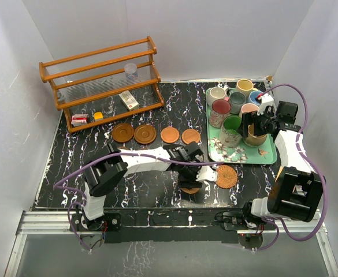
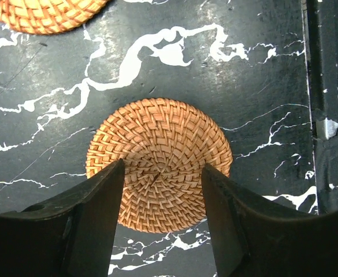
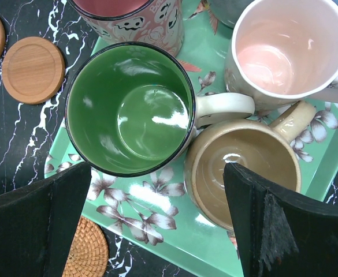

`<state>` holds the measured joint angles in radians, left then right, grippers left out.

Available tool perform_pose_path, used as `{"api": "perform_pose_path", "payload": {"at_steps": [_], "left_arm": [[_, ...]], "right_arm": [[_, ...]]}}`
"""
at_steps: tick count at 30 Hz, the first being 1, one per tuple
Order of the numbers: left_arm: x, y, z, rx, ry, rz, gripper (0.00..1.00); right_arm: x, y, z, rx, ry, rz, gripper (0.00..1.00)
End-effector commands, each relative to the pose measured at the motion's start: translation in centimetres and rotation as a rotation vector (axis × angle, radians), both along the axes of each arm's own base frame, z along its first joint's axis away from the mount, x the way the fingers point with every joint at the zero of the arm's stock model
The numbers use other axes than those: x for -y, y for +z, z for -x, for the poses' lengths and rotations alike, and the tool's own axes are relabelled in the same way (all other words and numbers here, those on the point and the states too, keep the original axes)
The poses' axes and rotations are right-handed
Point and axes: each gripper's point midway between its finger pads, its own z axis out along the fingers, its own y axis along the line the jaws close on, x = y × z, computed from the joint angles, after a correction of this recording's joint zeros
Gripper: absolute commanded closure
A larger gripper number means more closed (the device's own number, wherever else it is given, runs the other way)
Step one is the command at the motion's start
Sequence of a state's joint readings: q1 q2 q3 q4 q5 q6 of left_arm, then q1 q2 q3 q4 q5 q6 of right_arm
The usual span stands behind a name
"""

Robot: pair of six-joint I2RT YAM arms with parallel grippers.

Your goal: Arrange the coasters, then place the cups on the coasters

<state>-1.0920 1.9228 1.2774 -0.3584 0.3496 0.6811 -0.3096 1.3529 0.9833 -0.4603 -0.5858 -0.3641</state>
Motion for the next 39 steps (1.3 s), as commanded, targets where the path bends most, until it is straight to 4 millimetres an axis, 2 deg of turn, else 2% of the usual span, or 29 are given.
{"api": "perform_pose_path", "payload": {"at_steps": [1,7,13,17,28,39], "left_arm": [[-4.3,-1.7,-2.0,-0.011,0.081,-0.091,0.47],[-7.6,-1.0,-5.7,-0.001,0.211,-0.087,0.48],[-9.4,-0.8,-7.9,-0.002,0.285,-0.075,0.48],[-9.3,-0.9,-9.2,0.004,0.312,-0.065,0.48],[-10.3,-1.1,-11.7,0.005,0.368,-0.063,0.48],[-9.1,-1.1,-12.8,-0.012,0.380,-0.041,0.48]], "right_arm": [[0.3,1.0,-0.6,0.044,0.005,0.011,0.02],[0.2,0.9,-0.7,0.041,0.006,0.009,0.02],[0.3,0.7,-0.6,0.035,0.005,0.008,0.02],[0.2,0.7,-0.6,0.035,0.005,0.008,0.02],[0.3,0.7,-0.7,0.036,0.004,0.009,0.02],[0.3,0.6,-0.6,0.031,0.003,0.009,0.02]]}}
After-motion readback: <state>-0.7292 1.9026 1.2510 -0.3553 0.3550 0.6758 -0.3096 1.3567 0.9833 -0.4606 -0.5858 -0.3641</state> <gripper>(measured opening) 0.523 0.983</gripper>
